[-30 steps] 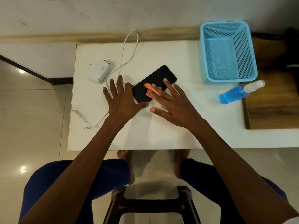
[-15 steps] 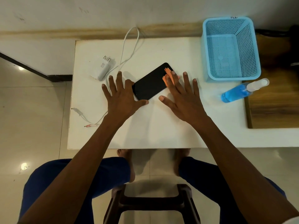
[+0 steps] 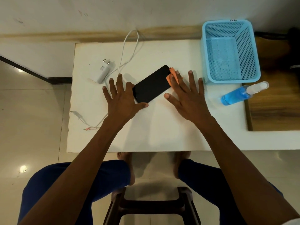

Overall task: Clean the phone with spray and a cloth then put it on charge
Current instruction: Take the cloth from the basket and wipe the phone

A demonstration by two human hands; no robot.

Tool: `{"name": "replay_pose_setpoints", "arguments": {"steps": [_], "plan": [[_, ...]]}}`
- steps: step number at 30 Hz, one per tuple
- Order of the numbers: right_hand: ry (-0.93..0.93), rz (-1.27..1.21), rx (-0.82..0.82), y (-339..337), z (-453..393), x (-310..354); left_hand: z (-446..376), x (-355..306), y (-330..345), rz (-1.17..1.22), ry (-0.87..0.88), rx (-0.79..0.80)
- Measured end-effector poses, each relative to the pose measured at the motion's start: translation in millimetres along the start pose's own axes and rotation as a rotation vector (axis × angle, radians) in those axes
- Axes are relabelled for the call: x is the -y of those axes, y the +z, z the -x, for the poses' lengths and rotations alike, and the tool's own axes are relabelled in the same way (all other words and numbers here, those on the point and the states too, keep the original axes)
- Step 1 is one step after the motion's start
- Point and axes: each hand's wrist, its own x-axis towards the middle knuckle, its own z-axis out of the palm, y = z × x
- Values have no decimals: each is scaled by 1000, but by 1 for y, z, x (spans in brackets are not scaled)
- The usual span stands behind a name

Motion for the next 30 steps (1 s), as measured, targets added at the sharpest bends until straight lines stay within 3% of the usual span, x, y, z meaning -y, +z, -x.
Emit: {"name": "replay_pose_setpoints", "arguments": {"steps": [3, 10, 23, 30], "plan": [[0, -39, -22, -1, -5, 9, 0, 0, -1, 11, 1, 3], [-218, -46, -1, 0, -11, 53, 0, 1, 1, 15, 24, -1], [33, -47, -20, -8, -37, 35, 0, 10, 5, 21, 8, -25], [66, -13, -11, -10, -21, 24, 0, 11, 8, 21, 7, -30]]}}
